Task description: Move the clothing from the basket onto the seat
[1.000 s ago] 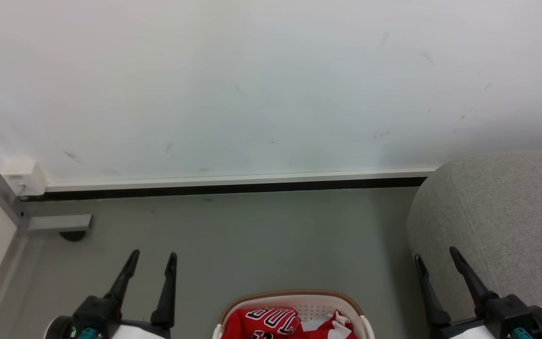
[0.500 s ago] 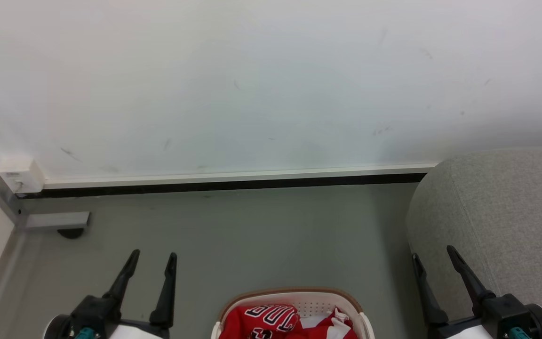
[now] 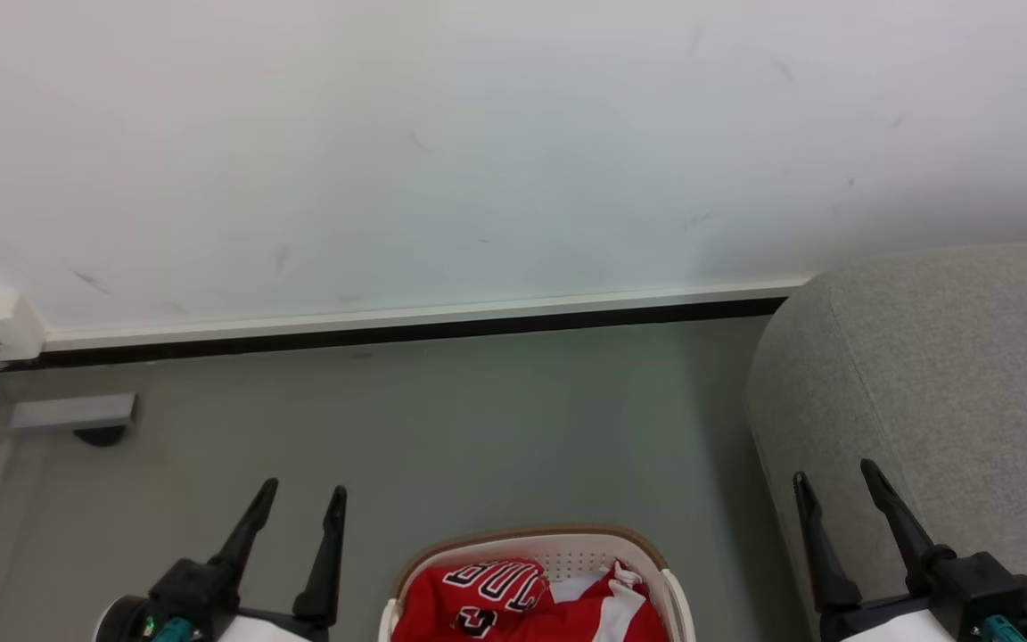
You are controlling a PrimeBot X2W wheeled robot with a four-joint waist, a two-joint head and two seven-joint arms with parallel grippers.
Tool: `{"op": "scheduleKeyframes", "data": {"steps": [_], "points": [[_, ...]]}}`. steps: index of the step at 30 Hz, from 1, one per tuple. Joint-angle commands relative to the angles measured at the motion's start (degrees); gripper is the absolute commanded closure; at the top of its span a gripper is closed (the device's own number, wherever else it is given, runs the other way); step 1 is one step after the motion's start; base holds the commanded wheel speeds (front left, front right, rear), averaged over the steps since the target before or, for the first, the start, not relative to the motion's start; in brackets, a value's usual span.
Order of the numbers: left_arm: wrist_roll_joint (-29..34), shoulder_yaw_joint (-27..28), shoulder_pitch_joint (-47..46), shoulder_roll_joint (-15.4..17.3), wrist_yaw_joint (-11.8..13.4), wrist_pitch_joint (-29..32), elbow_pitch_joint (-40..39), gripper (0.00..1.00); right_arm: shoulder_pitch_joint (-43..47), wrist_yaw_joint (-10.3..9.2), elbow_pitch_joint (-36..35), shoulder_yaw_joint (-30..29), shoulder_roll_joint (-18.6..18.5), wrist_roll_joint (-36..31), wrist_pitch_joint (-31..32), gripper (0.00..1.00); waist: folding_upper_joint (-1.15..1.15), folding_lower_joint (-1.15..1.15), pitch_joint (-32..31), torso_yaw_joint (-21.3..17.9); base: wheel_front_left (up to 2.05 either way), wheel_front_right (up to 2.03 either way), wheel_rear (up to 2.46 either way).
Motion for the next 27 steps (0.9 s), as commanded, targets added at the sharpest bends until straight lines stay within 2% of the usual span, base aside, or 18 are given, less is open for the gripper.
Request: {"op": "scheduleKeyframes", "data": {"steps": [1,10,18,27], "points": [[0.3,0.0,-0.8,0.6,-0.2,0.0,0.6,0.00,-0.7,-0.12,-0.5,-0.3,-0.1,0.4,-0.4,0.00,0.00,0.00,1.2,-1.2,0.00,0.00,0.00],[0.6,-3.0,-5.5,2.9,-0.2,0.0,5.5,0.00,-2.2,-0.12,-2.1,-1.3,-0.1,1.8,-0.3,0.00,0.00,0.00,7.8,-5.4,0.00,0.00,0.00],[2.0,-7.9,-11.6,6.0,-0.2,0.0,14.7,0.00,-4.0,-0.12,-3.3,-1.9,-0.1,2.8,-0.3,0.00,0.00,0.00,14.2,-8.9,0.00,0.00,0.00],[4.5,-18.4,-21.9,9.4,-0.2,0.1,29.6,0.00,-6.7,-0.12,-5.5,-3.3,-0.1,4.4,-0.3,0.00,0.00,0.00,22.5,-12.1,0.00,0.00,0.00]]}}
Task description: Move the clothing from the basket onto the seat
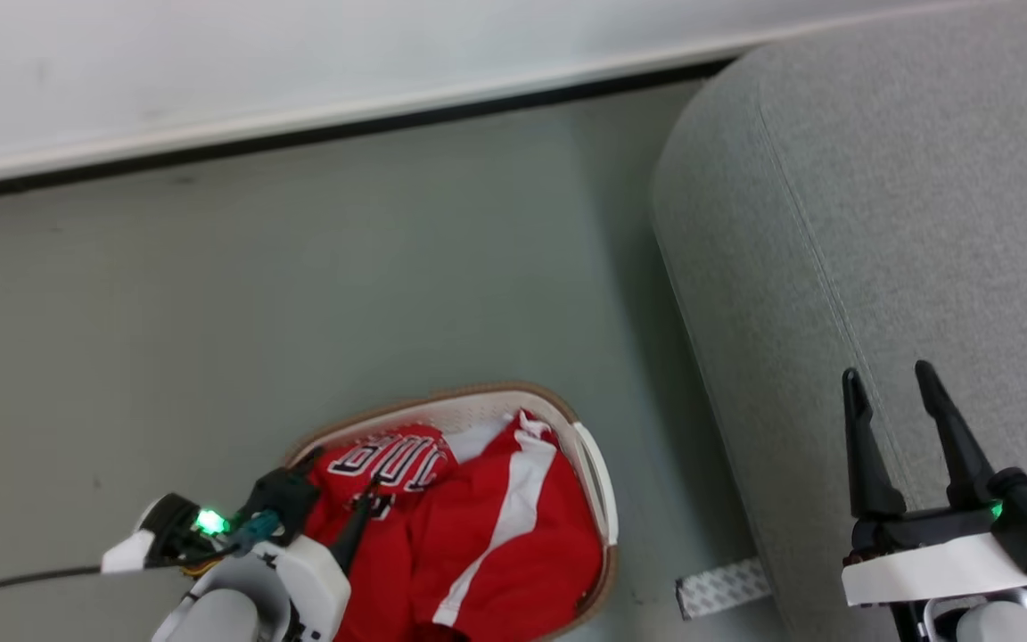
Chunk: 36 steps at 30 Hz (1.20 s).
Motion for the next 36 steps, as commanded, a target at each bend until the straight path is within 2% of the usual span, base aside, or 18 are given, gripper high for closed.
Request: {"op": "scheduleKeyframes", "data": {"steps": [1,5,10,17,27,36], "points": [[1.0,-2.3,-2.8,1.0,0.1,0.1,3.3,0.00,-1.2,-0.12,-0.7,-0.4,-0.1,0.4,-0.1,0.00,0.00,-0.01,4.0,-2.3,0.00,0.00,0.00],[1.2,-6.6,-6.0,1.9,0.1,1.2,8.4,0.00,-2.1,-0.12,-1.5,-0.6,-0.1,1.2,-0.1,0.00,0.00,-0.01,6.6,-3.4,0.00,0.00,0.00],[0.7,-14.7,-11.2,2.8,0.1,3.9,15.9,0.00,-3.4,-0.12,-2.9,-0.8,-0.1,2.4,-0.1,0.00,0.00,-0.01,11.0,-4.9,0.00,0.00,0.00],[-3.0,-24.6,-17.2,4.1,0.1,5.9,23.1,0.00,-5.1,-0.12,-4.5,-0.4,0.0,4.2,-0.1,0.00,0.00,-0.01,17.0,-6.7,0.00,0.00,0.00],[-8.3,-34.8,-24.5,7.3,0.0,9.4,27.3,0.00,-6.8,-0.13,-5.8,3.0,-0.1,7.2,-0.1,0.00,0.00,-0.01,24.5,-10.6,0.00,0.00,0.00],[-13.6,-41.5,-26.8,9.6,0.0,12.9,28.6,0.00,-5.9,-0.12,-6.0,4.4,-0.1,9.4,-0.1,0.00,0.00,-0.01,26.9,-13.1,0.00,0.00,0.00]]}}
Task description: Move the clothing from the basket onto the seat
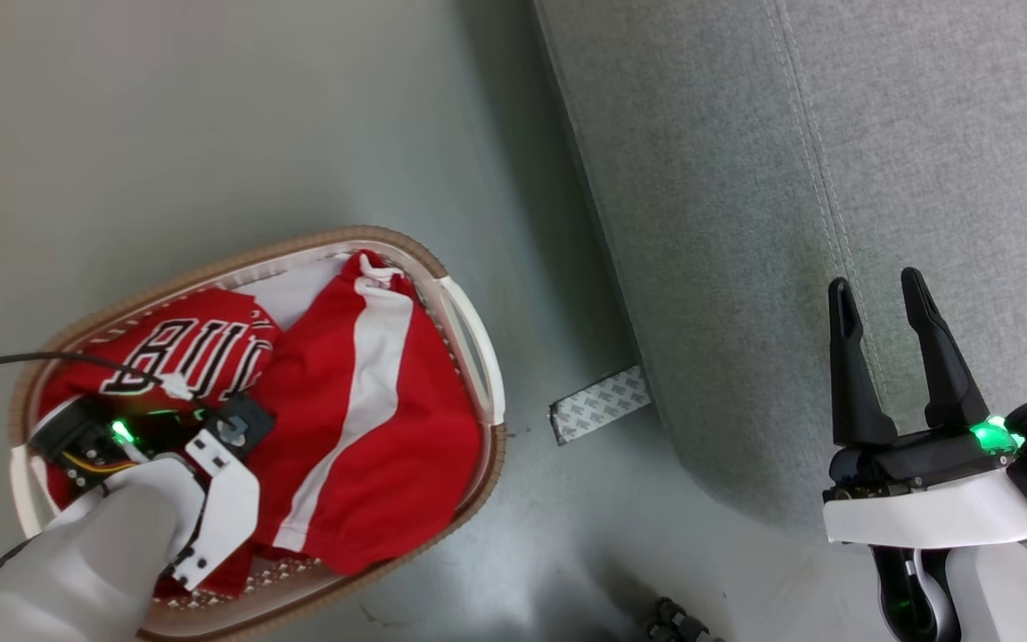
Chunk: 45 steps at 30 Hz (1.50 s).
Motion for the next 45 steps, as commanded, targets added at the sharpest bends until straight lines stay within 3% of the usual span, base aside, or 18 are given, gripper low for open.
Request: {"op": "scheduleKeyframes", "data": {"steps": [1,2,3,4,15,30,35,45], "points": [[-1.5,-0.7,-0.5,0.6,0.0,0.3,0.1,0.04,0.2,-0.12,-0.3,0.2,0.0,0.7,-0.1,0.00,0.00,-0.01,0.4,-0.5,0.00,0.00,0.00],[-1.9,-1.1,-0.6,0.7,0.0,0.6,0.1,0.51,0.0,-0.12,-0.2,0.3,0.0,0.8,-0.1,0.00,0.00,-0.01,0.5,-0.5,0.00,0.00,0.00],[-2.4,-1.5,-0.8,0.8,0.0,0.8,0.1,0.80,-0.2,-0.12,-0.2,0.4,0.0,0.8,-0.1,0.00,0.00,-0.01,0.5,-0.6,0.00,0.00,0.00],[-3.1,-1.9,-0.9,0.9,0.0,0.8,0.0,1.00,-0.3,-0.12,-0.1,0.5,0.0,0.8,-0.1,0.00,0.00,-0.01,0.6,-0.5,0.00,0.00,0.00],[-9.1,-5.0,0.3,-1.0,0.0,-2.2,-0.7,1.00,-1.1,-0.12,1.2,-0.8,-0.1,-2.6,-0.1,0.00,0.00,-0.01,-4.7,2.3,0.00,0.00,0.00],[-19.8,-4.8,7.6,-9.8,0.0,-12.1,-4.7,1.00,2.6,-0.12,6.2,-5.1,-0.1,-9.6,-0.1,0.00,0.00,-0.01,-26.9,14.1,0.00,0.00,0.00],[-23.0,-3.0,10.2,-11.2,0.0,-12.7,-9.2,1.00,4.1,-0.12,7.6,-4.8,-0.1,-11.5,-0.1,0.00,0.00,-0.01,-33.4,17.5,0.00,0.00,0.00],[-23.3,6.6,14.6,-9.2,0.1,-12.7,-24.9,1.00,7.5,-0.12,10.0,-4.3,-0.1,-12.2,-0.1,0.00,0.00,-0.01,-40.8,23.0,0.00,0.00,0.00]]}}
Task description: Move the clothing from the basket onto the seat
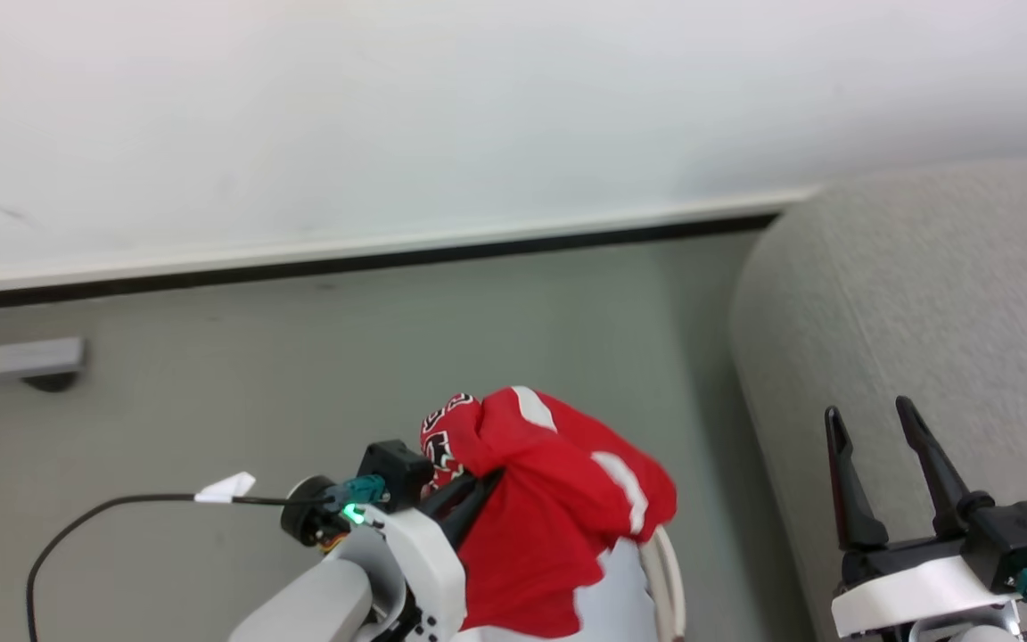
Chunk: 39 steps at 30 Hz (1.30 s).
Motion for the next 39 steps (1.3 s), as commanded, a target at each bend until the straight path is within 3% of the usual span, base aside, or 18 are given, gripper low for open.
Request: {"op": "scheduleKeyframes", "data": {"steps": [1,16,29,39], "points": [[0.7,1.8,1.3,0.7,0.1,-0.1,-2.6,1.00,1.2,-0.12,0.5,0.2,-0.2,0.4,-0.1,0.00,0.00,0.01,-3.7,3.8,0.00,0.00,0.00],[4.1,8.6,1.0,1.0,0.5,-0.1,-18.2,1.00,3.8,-0.12,0.5,3.3,-0.2,2.0,-0.1,0.00,0.00,0.01,-9.0,8.4,0.00,0.00,0.00],[2.8,10.4,-0.1,2.0,2.1,0.1,-23.4,1.00,3.6,-0.12,0.4,7.4,-0.2,2.1,-0.1,0.00,0.00,0.01,-9.3,8.5,0.00,0.00,0.00],[2.2,10.0,1.0,1.5,2.2,0.0,-23.1,1.00,1.6,-0.12,1.2,19.4,-0.3,3.7,-0.1,0.00,0.00,0.01,-9.8,9.2,0.00,0.00,0.00]]}}
